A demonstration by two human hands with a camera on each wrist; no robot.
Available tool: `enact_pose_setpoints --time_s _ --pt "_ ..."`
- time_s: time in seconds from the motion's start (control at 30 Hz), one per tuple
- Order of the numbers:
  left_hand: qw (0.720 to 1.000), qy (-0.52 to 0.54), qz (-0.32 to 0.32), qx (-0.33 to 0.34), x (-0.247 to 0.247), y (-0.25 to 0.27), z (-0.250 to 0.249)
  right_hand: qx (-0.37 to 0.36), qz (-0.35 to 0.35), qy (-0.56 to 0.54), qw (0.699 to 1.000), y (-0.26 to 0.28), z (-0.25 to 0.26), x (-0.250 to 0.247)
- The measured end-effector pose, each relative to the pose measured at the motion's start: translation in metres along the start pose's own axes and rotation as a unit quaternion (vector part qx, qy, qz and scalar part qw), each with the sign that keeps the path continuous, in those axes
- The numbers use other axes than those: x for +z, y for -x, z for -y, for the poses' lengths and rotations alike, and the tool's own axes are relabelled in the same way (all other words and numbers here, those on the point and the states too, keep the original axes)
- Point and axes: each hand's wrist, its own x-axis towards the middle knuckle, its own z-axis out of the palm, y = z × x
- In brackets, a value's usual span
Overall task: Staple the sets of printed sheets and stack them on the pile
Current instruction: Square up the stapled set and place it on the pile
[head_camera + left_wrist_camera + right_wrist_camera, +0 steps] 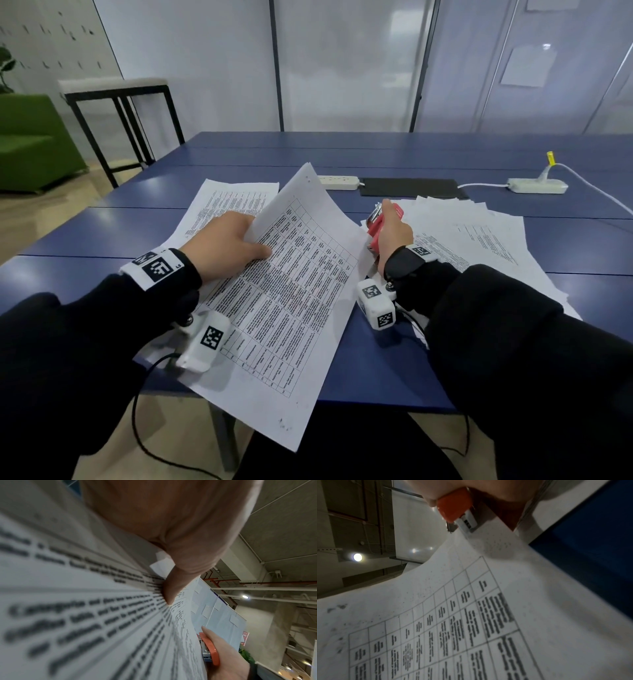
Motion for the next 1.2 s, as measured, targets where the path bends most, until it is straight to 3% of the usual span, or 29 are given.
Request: enact_pose_setpoints --time_s 0.3,0.83,1.2 --pt "1.000 -0.006 -0.001 0.005 -0.001 0.001 0.000 -0.026 -0.039 0.045 0.998 -0.002 -0.002 0.002" --pt "1.000 -0.011 0.015 0.000 -0.007 0.001 0.002 -0.032 -0.016 0.070 0.997 0.004 0.000 0.003" --pt "1.000 -0.016 0.010 0.000 -0.006 0.002 -0.001 -0.097 -0.044 0.124 0.987 0.006 -0.005 0.005"
